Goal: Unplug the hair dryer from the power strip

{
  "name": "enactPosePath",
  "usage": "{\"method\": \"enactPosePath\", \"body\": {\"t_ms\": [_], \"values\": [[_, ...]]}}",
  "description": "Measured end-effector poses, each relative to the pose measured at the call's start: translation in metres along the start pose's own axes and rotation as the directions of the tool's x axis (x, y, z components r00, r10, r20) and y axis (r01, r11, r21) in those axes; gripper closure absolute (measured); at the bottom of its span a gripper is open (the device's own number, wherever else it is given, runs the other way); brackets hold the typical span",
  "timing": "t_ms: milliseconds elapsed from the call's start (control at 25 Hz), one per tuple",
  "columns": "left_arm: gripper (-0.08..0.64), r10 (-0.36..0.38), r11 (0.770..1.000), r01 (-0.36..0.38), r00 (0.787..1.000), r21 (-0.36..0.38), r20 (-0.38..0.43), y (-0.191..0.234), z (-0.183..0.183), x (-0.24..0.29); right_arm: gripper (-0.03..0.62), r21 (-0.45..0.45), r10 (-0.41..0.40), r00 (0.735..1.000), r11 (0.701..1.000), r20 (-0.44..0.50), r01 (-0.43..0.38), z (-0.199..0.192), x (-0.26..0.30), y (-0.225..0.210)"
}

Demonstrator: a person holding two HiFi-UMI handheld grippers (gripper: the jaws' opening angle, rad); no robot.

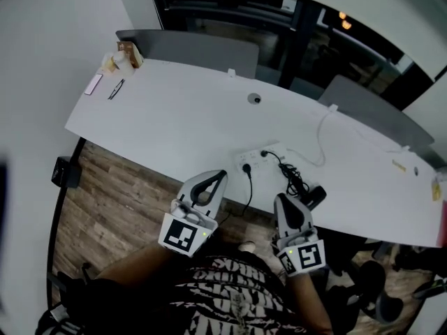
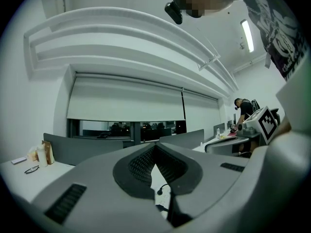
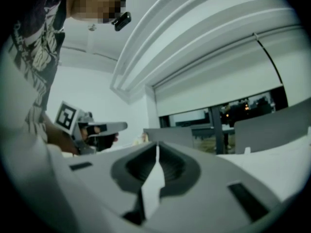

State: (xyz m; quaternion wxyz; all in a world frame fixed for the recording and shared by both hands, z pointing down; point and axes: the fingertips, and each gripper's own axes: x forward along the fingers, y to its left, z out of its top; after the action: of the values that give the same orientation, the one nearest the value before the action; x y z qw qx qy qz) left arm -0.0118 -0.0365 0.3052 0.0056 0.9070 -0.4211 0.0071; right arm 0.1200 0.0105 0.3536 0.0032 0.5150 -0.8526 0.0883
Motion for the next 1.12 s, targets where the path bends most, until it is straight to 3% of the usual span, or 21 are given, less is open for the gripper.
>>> {"method": "enactPosePath", "body": {"t_ms": [200, 400, 680, 840, 920, 1120], "values": [[0.532, -0.031, 0.999, 0.032, 1.000, -0.036, 0.002, 0.037, -0.006, 0.000, 0.554, -0.010, -0.068, 0.997, 0.998, -0.042, 0.068, -0.002, 0.034, 0.009], [0.532, -0.097, 0.992, 0.093, 0.994, -0.080, -0.049, 0.060, -0.035, 0.009, 0.554, 0.009, -0.165, 0.983, 0.986, -0.080, 0.166, -0.014, 0.057, 0.008], [0.531, -0.174, 0.979, 0.157, 0.975, -0.127, -0.136, 0.059, -0.091, 0.039, 0.552, 0.073, -0.226, 0.956, 0.967, -0.186, 0.243, -0.072, 0.072, -0.017], [0.532, -0.195, 0.976, 0.165, 0.952, -0.140, -0.237, 0.049, -0.141, 0.077, 0.538, 0.161, -0.216, 0.942, 0.951, -0.258, 0.263, -0.127, 0.096, -0.056], [0.532, -0.191, 0.977, 0.153, 0.936, -0.149, -0.294, 0.047, -0.169, 0.100, 0.421, 0.218, -0.195, 0.930, 0.938, -0.311, 0.270, -0.157, 0.112, -0.074], [0.532, -0.191, 0.980, 0.139, 0.867, -0.145, -0.461, 0.038, -0.245, 0.154, 0.420, 0.321, -0.156, 0.908, 0.901, -0.389, 0.292, -0.213, 0.150, -0.108]]}}
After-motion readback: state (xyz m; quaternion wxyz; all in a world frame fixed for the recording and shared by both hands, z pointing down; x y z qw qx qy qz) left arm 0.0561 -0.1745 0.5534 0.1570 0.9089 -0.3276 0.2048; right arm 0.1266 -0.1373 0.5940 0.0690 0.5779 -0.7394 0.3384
